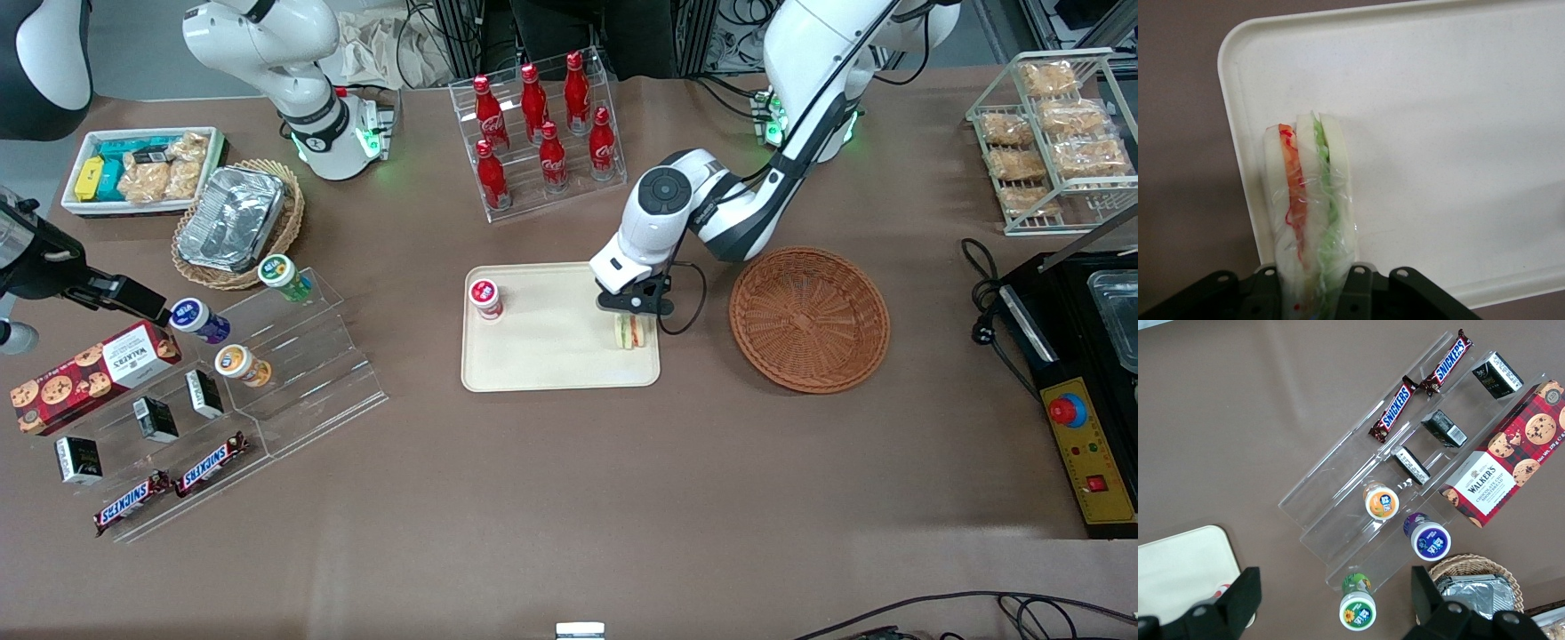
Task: Place sandwich from basket to tray
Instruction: 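Lower the sandwich onto the tray and open the left gripper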
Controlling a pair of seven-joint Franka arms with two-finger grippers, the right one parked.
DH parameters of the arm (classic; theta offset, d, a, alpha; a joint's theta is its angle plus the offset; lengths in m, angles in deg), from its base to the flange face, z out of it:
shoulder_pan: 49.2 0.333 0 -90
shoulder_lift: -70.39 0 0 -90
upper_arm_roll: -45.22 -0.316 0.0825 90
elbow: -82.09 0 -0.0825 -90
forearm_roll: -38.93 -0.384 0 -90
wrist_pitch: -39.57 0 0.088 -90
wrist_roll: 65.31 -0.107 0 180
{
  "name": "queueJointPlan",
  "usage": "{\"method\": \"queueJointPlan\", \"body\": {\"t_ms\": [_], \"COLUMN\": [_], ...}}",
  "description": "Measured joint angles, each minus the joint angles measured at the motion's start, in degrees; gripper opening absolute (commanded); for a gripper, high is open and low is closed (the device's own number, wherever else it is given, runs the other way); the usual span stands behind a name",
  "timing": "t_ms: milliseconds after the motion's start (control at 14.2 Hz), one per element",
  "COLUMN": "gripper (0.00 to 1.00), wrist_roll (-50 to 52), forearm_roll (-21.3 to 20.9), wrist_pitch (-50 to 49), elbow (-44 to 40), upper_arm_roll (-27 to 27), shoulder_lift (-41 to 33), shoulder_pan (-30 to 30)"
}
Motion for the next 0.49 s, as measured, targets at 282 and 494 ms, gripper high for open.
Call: {"method": "queueJointPlan", "body": {"t_ms": [282,494], "gripper": [0.0,0.31], "wrist_roll": [0.25,0.28], "forearm_roll": [-1.64,-1.68], "wrist_pitch": [1.2,1.53], "elbow": [-0.02,-0.14], "upper_arm_roll": [-0.03,-0.13], "shoulder_lift": [1.05,1.87], "shoulder_pan": [-0.16,-0.57]}}
